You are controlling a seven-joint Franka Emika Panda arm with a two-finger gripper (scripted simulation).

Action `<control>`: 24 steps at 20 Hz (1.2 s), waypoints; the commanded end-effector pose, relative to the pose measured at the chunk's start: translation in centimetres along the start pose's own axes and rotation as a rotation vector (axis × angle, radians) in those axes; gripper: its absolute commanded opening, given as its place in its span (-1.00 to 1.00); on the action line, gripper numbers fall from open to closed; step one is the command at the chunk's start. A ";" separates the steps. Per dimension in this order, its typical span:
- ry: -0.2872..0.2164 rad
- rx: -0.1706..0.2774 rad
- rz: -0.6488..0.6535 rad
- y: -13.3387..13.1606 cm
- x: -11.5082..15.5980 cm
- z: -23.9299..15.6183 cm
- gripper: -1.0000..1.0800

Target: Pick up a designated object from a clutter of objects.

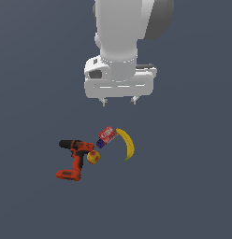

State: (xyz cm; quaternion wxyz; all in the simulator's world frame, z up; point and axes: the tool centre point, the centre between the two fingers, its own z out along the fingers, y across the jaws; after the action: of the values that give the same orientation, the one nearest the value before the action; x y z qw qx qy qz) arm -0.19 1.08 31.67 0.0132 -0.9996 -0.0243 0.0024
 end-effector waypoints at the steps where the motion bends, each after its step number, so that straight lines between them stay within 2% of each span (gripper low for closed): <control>1: 0.000 0.000 0.000 0.0 0.0 0.0 0.92; 11: 0.002 -0.003 0.037 2.7 0.5 0.5 0.92; 18: 0.002 -0.002 0.047 2.8 0.7 0.9 0.92; 24: 0.003 0.000 0.102 3.6 1.9 2.8 0.92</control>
State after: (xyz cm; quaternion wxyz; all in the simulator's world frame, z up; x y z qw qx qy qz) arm 1.51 -2.16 29.41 0.0130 -0.9997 0.0186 0.0014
